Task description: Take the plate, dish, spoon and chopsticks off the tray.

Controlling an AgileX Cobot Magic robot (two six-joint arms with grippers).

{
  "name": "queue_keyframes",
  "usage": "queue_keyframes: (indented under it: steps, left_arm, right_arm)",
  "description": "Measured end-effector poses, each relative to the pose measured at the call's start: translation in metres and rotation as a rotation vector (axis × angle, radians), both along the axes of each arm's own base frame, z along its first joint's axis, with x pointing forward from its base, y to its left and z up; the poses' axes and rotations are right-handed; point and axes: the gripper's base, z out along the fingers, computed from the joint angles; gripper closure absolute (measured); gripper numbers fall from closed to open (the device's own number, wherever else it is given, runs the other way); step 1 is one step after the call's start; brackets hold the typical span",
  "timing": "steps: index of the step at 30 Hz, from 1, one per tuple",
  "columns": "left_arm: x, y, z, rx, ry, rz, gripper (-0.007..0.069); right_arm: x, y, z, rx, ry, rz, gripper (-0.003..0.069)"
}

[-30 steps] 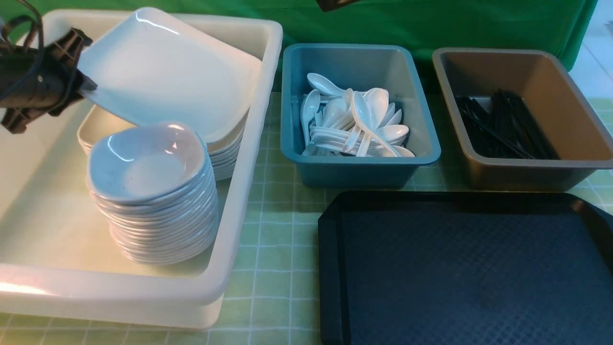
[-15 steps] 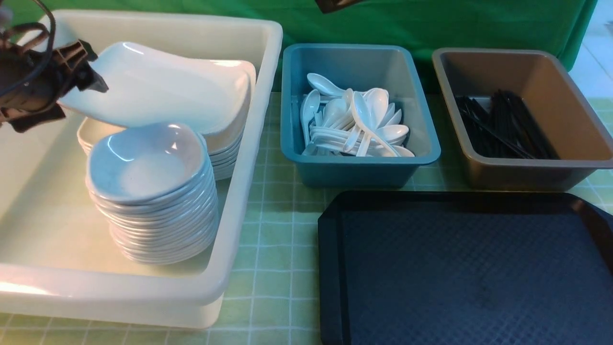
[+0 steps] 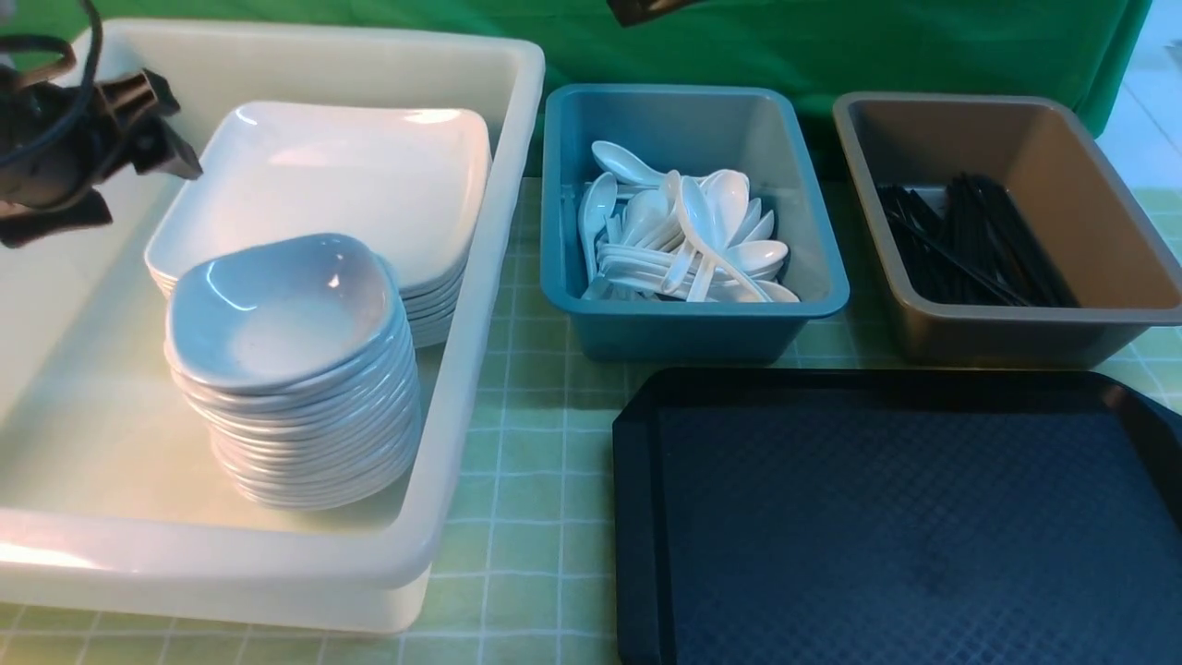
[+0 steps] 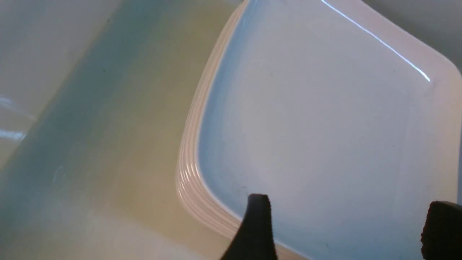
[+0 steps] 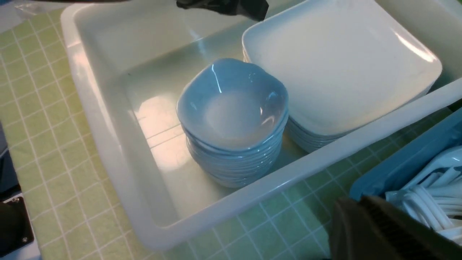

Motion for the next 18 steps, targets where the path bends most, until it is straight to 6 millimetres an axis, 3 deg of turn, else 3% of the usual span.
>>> queue_keyframes:
  steps: [2, 4, 5, 8, 9, 14, 15, 18]
  left_arm:
    - [-0.005, -0.003, 0.006, 0.018, -0.007, -0.043, 0.0187]
    - [-0.013, -0.014, 0.021, 0.07, -0.053, -0.133, 0.0365]
    - [-0.015, -0.016, 0.024, 0.076, -0.062, -0.145, 0.0402]
    - [-0.03, -0.035, 0.045, 0.129, -0.13, -0.256, 0.0568]
    - [-0.042, -0.052, 0.06, 0.149, -0.182, -0.334, 0.0615]
    - [-0.085, -0.096, 0.093, 0.168, -0.27, -0.561, 0.0638]
    - [-0.105, -0.112, 0.102, 0.166, -0.285, -0.656, 0.0641]
    - [-0.139, -0.132, 0.11, 0.154, -0.311, -0.78, 0.0643]
  right_arm:
    - [0.0, -0.004, 0.002, -0.022, -0.027, -0.019, 0.0648]
    - [-0.003, -0.016, 0.01, -0.065, -0.085, -0.079, 0.0648]
    - [-0.002, -0.016, 0.009, -0.07, -0.087, -0.086, 0.0648]
    - [-0.01, -0.036, 0.024, -0.086, -0.144, -0.186, 0.0648]
    - [-0.016, -0.056, 0.038, -0.087, -0.189, -0.273, 0.0648]
    - [-0.045, -0.108, 0.071, -0.046, -0.283, -0.476, 0.0648]
    - [-0.062, -0.126, 0.08, -0.024, -0.309, -0.543, 0.0648]
    - [-0.093, -0.152, 0.086, 0.007, -0.349, -0.62, 0.0648]
